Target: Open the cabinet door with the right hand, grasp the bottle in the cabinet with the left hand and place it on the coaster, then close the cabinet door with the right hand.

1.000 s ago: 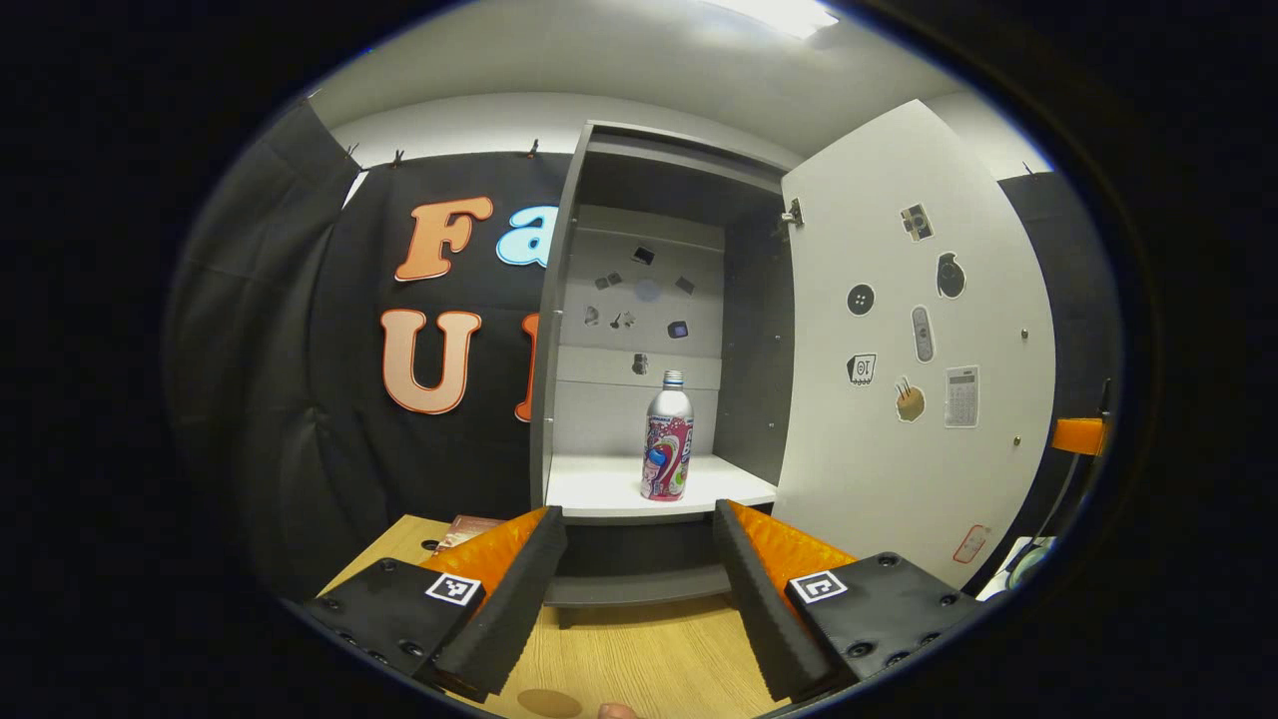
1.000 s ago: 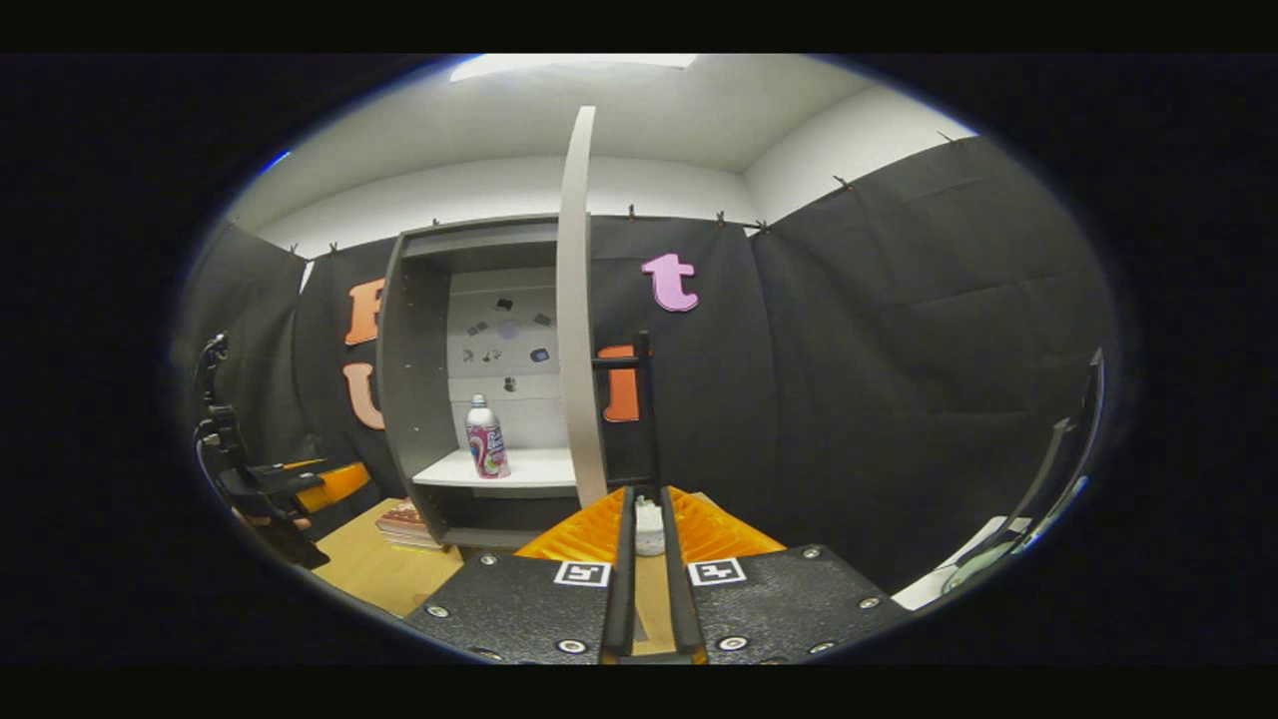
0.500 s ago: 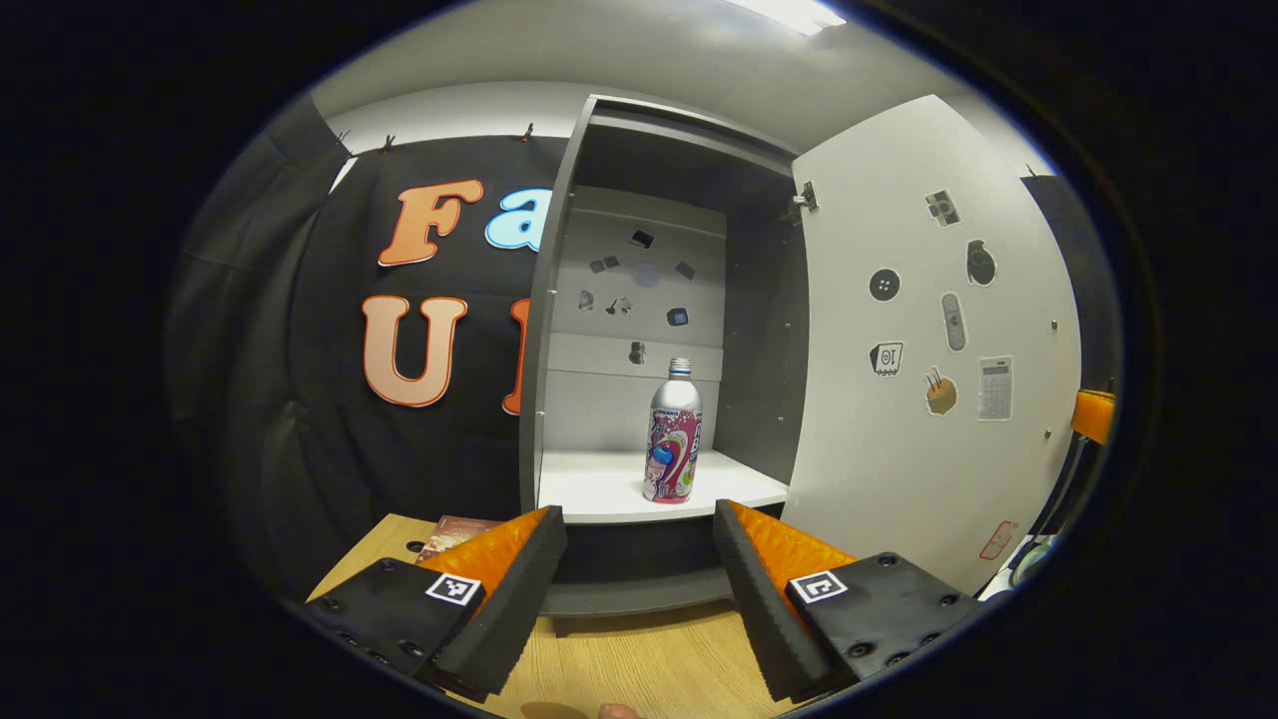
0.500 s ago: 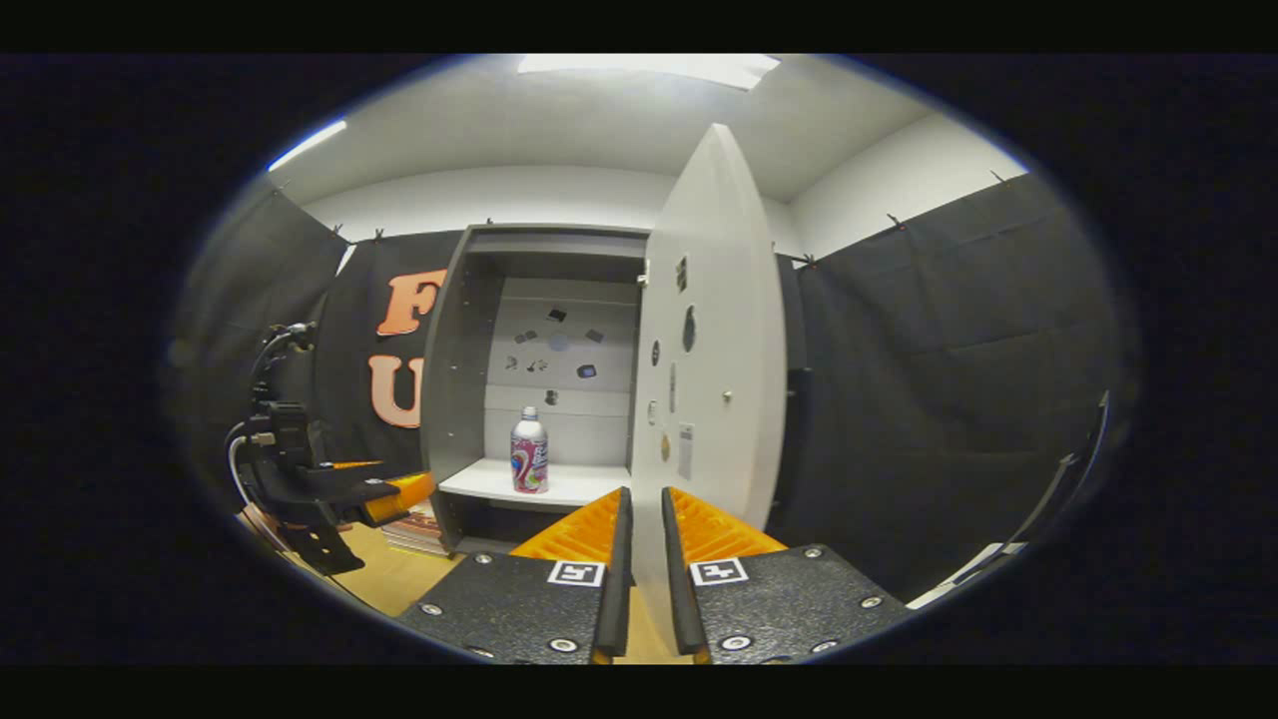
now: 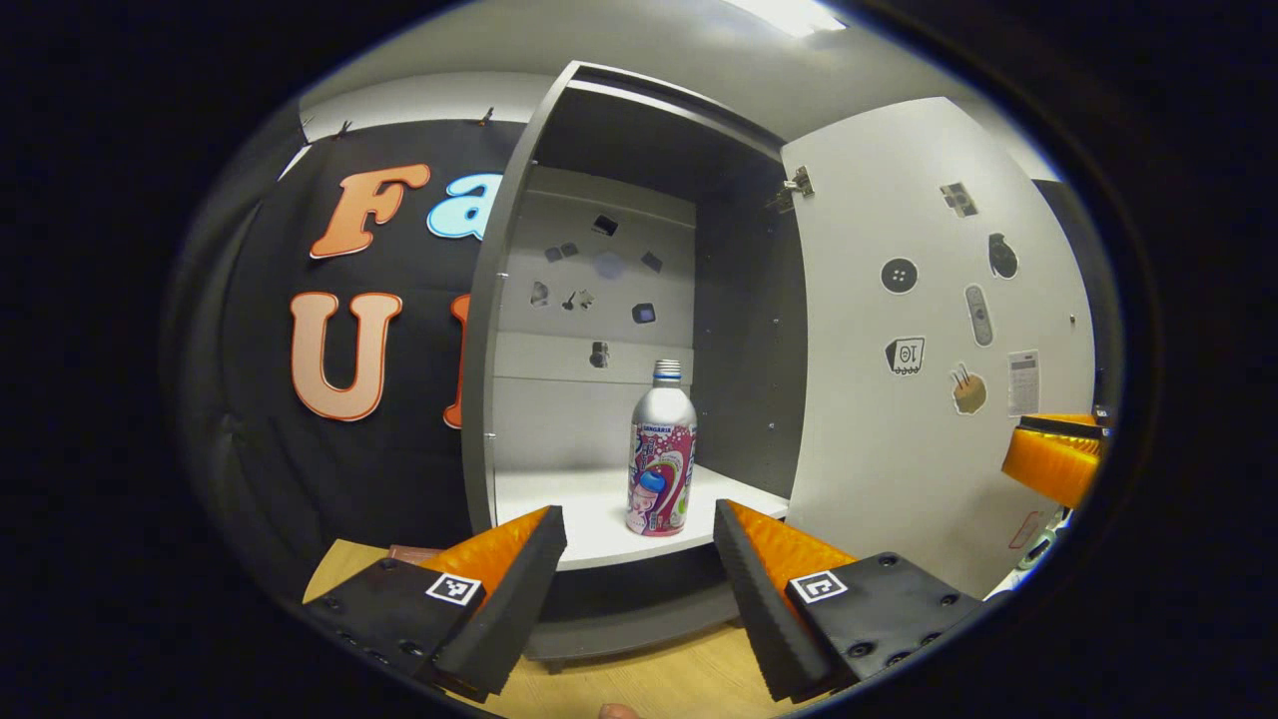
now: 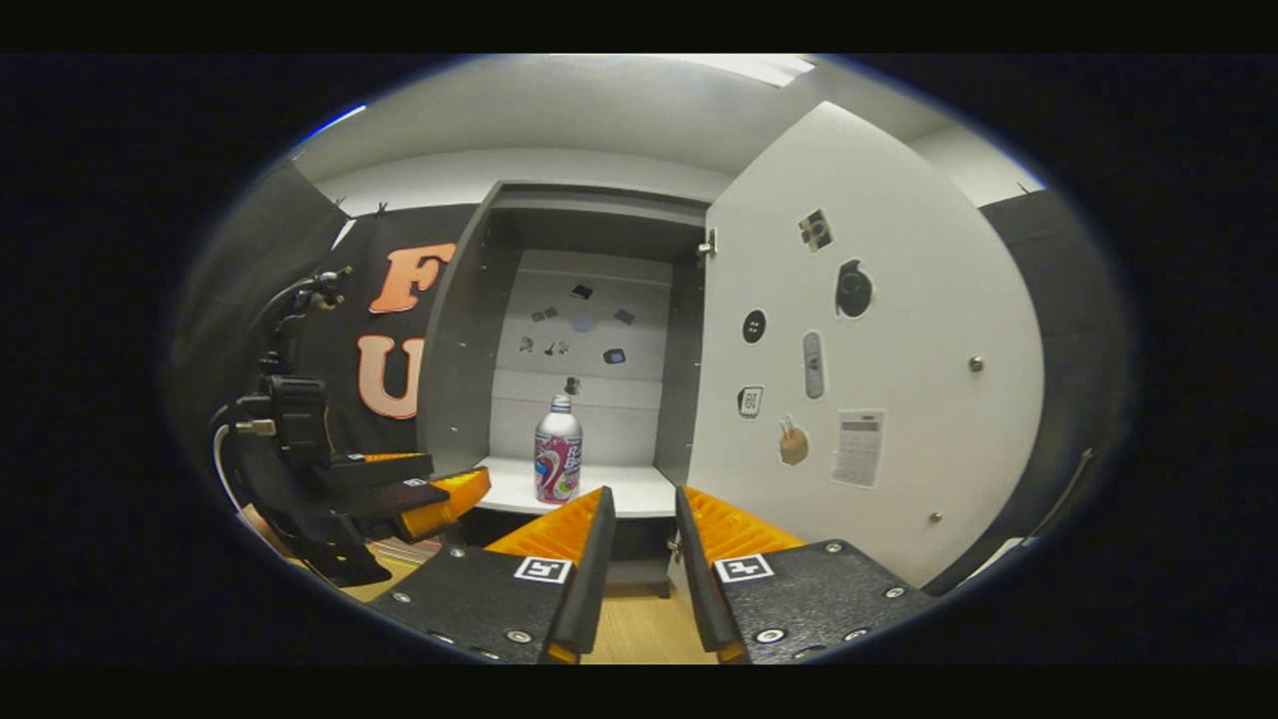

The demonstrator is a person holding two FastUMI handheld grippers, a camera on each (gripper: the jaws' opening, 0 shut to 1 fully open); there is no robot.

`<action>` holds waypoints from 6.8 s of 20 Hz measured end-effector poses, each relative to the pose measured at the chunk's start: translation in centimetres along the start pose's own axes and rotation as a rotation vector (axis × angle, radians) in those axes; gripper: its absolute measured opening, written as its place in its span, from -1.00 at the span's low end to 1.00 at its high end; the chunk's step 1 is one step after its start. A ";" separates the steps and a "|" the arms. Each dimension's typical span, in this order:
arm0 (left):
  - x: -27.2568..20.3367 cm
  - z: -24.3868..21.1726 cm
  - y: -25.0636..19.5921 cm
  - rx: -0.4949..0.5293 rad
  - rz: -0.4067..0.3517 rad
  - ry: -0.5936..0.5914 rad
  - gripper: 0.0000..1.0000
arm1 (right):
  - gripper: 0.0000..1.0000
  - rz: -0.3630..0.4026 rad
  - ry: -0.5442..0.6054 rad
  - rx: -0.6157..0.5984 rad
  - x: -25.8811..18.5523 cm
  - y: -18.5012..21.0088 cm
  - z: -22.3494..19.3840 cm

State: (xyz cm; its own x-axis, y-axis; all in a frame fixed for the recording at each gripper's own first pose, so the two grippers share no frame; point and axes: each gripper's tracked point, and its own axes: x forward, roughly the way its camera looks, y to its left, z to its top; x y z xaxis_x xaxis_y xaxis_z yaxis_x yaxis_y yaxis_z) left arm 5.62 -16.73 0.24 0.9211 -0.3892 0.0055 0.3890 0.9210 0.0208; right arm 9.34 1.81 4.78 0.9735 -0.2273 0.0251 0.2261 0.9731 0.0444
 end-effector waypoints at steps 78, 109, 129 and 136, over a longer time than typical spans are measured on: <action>-10.8 -14.9 1.8 0.093 -0.045 -0.018 0.60 | 0.89 0.064 0.052 -0.007 -4.8 8.7 -6.2; -18.0 -31.4 4.3 0.107 0.078 0.221 0.72 | 0.90 0.140 0.185 -0.015 -7.4 10.3 -10.3; -16.0 -23.8 4.1 0.102 0.053 0.133 0.90 | 0.90 -0.010 0.106 -0.007 -11.1 5.3 -5.9; -15.8 -17.5 4.2 0.082 0.135 0.080 0.89 | 0.90 -0.024 0.077 -0.029 -12.8 0.6 -4.6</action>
State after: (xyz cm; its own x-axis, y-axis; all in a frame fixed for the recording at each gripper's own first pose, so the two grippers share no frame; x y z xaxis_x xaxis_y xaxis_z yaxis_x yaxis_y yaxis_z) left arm -7.04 -6.43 -17.28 0.9643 -0.2565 -0.0655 0.2623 0.9591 0.1065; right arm -2.79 5.50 -0.10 0.9674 -0.2479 -0.0522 0.2489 0.9684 0.0150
